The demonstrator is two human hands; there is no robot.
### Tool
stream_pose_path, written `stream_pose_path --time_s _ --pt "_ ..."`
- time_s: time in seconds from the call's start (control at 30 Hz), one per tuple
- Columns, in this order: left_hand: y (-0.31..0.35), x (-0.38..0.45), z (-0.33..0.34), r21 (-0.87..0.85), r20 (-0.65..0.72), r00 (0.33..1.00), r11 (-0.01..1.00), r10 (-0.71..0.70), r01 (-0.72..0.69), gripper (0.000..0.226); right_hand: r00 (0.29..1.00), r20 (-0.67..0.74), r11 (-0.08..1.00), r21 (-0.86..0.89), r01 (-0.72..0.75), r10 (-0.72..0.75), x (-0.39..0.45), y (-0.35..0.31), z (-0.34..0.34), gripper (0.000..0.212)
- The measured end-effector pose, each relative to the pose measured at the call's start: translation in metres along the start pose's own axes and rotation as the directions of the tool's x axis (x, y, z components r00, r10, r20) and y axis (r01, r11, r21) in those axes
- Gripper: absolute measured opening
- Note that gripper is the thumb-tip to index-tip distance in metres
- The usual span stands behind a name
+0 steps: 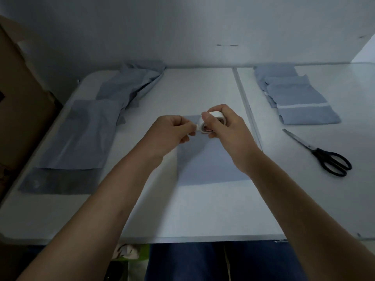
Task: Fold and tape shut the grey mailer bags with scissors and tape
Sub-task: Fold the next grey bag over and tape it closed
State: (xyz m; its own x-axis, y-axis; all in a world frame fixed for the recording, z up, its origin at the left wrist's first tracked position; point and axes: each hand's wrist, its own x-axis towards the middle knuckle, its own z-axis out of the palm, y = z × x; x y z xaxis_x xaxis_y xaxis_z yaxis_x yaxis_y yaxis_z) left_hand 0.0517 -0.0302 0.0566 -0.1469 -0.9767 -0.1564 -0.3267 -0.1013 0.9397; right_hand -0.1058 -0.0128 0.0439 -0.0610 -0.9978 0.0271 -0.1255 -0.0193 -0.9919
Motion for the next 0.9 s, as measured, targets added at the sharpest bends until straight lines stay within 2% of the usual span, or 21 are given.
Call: stream_pose_path --time_s 0.3,0.43,0.5,0.7,0.9 --pt "-0.020 0.008 -0.014 -0.062 0.084 0.991 0.992 -0.109 0.114 0.015 0.998 0.029 0.978 -0.204 0.053 -0.048 0.009 0.018 0.004 0.025" --pt "-0.027 0.012 -0.026 -0.121 0.122 0.982 0.980 -0.142 0.157 0.016 0.990 0.047 0.903 -0.407 0.139 -0.131 0.013 0.022 0.007 0.026" --pt "-0.029 0.013 -0.030 -0.178 0.158 0.973 0.964 -0.170 0.197 0.016 0.991 0.047 0.888 -0.440 0.135 -0.127 0.015 0.023 0.009 0.027" --pt "-0.023 0.019 -0.040 -0.304 0.256 0.943 0.908 -0.213 0.288 0.016 0.996 0.076 0.989 -0.144 -0.044 0.055 0.022 0.020 0.013 0.028" --pt "-0.022 0.019 -0.036 -0.215 0.219 0.960 0.951 -0.175 0.223 0.010 0.993 0.031 0.993 0.020 -0.114 0.113 0.023 0.021 0.009 0.038"
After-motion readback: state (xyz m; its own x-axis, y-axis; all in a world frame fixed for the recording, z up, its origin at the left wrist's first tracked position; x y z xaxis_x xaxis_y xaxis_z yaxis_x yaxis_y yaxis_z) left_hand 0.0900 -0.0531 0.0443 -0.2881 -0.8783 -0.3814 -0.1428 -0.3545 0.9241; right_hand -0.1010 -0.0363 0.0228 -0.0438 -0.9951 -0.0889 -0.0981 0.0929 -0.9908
